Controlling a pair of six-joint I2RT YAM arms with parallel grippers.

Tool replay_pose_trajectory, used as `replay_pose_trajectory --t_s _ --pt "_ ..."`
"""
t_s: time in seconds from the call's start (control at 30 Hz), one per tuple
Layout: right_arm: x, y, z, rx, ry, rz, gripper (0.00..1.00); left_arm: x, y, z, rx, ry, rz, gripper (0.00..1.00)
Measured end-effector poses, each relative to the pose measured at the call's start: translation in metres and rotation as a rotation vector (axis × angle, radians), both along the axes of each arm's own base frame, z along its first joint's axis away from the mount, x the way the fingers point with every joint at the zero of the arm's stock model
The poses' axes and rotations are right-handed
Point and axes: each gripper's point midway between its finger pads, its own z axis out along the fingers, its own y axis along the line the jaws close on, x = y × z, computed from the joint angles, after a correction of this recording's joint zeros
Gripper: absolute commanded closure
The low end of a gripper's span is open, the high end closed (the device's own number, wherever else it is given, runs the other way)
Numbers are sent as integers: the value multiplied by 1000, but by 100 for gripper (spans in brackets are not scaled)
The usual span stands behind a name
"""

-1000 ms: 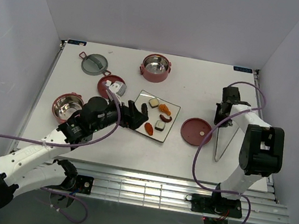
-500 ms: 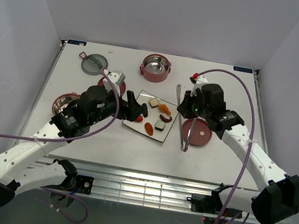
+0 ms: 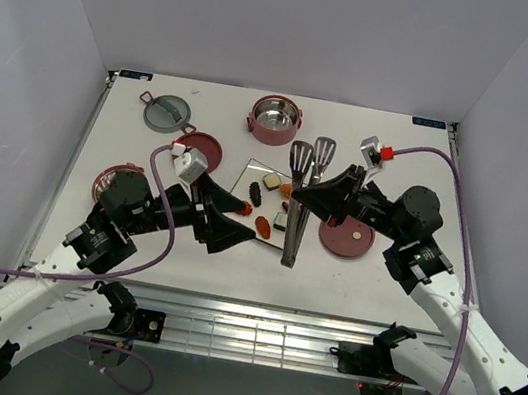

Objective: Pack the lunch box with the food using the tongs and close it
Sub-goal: Pick up the clamp at the center of the board.

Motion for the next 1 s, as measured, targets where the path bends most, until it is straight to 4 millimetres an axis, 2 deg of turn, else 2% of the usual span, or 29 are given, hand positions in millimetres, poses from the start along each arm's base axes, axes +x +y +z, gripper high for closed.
replay_pose_trajectory --t_s 0.17,0.4,0.5,0.77,1.0 --pt "-21 7 17 145 12 129 92 -13 -16 -8 -41 -10 -137 8" --pt "-41 8 39 248 10 223 92 -8 -34 -23 -20 32 -217 11" --pt "-52 8 45 277 -2 257 92 -9 -39 -21 -33 25 -250 14" --pt "-66 12 44 293 2 295 92 -12 -49 -11 -92 10 -318 22" --pt "-61 15 32 284 21 271 92 -14 -57 -15 -120 42 -371 39"
